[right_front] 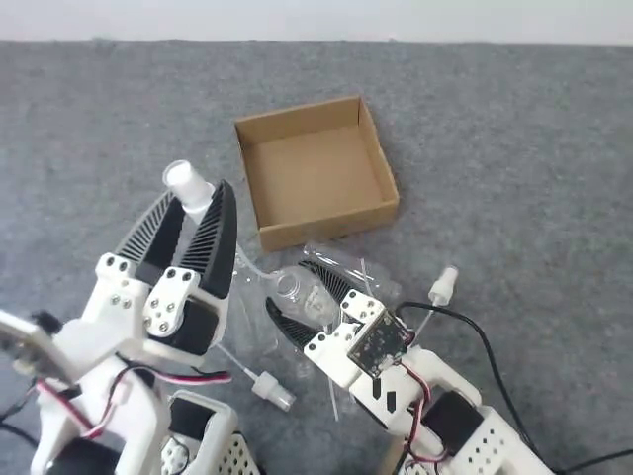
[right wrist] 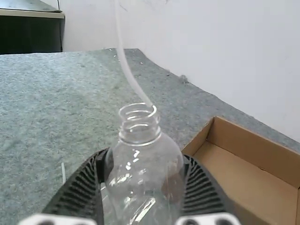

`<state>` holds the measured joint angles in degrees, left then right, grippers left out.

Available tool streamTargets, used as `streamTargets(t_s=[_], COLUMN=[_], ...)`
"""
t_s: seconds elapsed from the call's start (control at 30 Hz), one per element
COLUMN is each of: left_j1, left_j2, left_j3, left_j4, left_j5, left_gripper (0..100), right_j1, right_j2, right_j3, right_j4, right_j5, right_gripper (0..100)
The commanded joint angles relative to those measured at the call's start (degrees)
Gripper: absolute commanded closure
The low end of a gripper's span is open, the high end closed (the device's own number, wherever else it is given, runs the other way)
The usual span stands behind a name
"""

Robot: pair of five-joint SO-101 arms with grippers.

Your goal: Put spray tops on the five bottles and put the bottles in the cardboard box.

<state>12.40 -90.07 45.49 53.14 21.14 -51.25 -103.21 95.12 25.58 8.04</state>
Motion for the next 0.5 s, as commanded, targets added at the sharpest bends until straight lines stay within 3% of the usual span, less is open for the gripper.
streamTargets(t_s=[0.0,0.47], left_j1=[0.35,0.44], left_j2=[-0.18,-0.18], left_j3=[-0.57,-3.30], left_j4=[-0.26,0.97], left_j5=[-0.53,-0.44], left_gripper=[99,99], right_j1=[-0.22,-0.22], right_j2=[0.40,0.40], right_j3=[1.32,1.32], right_j4=[0.04,0.13], right_j5=[0.88,0.97], right_gripper=[99.1,99.1])
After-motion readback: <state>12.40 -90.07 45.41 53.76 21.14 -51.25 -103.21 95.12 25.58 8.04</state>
